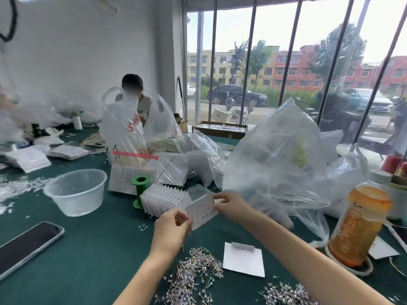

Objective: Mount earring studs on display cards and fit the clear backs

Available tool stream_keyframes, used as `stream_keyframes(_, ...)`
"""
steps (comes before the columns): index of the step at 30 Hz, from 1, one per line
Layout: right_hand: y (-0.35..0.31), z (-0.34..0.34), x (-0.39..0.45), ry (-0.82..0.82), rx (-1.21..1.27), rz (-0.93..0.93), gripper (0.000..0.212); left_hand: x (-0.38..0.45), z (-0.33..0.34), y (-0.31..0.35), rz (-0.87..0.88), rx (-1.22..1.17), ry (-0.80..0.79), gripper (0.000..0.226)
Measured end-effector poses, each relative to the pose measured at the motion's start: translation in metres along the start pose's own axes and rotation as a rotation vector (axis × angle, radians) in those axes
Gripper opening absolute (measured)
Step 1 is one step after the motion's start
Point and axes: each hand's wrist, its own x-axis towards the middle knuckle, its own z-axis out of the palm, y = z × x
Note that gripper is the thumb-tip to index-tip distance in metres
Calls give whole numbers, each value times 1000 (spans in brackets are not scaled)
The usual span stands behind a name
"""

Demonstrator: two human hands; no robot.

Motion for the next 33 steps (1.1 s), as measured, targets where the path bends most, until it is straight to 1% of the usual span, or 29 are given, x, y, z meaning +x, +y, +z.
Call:
stream_keyframes(3,3,17,19,-54,23,15,38,10,6,-9,-10,80,33,17)
stream_keyframes(5,6,26,25,-74,83,42,38,13,11,-16,-23,106,54,19)
stream_keyframes(8,8,39,31,-96,225,101,43,15,16,-24,-38,108,90,15)
stream_keyframes(11,8,47,35,-93,275,98,48,17,19,-28,-15,128,113,11)
stream_keyframes(17,2,54,38,-92,285,81,43,18,22,-34,24,167,177,13)
stream_keyframes(21,1,57,38,-106,262,65,43,21,20,-37,-9,152,202,16)
stream_keyframes(25,2,54,32,-160,264,49,45,21,20,-39,-18,128,200,17)
stream_keyframes(28,5,49,18,-96,291,29,42,18,18,-39,-14,103,189,19)
stream_keyframes(30,4,35,4,-12,401,-9,27,15,14,-38,-19,79,187,20)
stream_keyframes(32,-4,8,-19,97,581,-61,6,11,11,-33,-4,47,188,20)
stream_keyframes(33,-10,-6,-31,168,678,-120,6,9,9,-28,15,17,185,19)
